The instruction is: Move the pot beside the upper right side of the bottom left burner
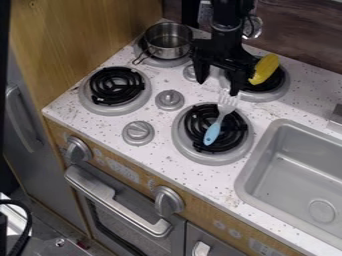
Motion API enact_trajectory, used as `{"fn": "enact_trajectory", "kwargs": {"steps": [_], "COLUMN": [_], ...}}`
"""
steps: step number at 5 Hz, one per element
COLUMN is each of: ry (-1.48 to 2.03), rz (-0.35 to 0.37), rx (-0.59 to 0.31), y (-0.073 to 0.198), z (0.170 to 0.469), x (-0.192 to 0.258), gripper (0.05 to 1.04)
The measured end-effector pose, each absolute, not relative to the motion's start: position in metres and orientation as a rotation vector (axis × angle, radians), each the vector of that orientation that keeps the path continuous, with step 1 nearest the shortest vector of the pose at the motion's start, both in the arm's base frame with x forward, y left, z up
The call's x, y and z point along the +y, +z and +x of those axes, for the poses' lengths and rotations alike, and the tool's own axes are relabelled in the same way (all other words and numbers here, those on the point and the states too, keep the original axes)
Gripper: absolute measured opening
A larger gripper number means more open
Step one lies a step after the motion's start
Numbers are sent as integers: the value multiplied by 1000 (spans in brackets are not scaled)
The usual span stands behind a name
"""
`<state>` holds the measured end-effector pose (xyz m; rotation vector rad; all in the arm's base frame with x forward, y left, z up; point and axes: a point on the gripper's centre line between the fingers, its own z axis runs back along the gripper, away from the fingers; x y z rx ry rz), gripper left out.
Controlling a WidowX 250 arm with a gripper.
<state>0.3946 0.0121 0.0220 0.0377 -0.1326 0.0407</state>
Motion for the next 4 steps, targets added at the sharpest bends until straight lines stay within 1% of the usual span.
{"fn": "enact_trajectory", "kwargs": {"steps": [1,2,3,4], "ry": [41,39,60,40], "rz": [34,21,19,28], "rx": [-83,-96,-115,-184], "y": [4,1,2,3], "z": [388,400,410,425], "x": [11,21,52,73], "gripper": [1001,1001,1001,1001]}}
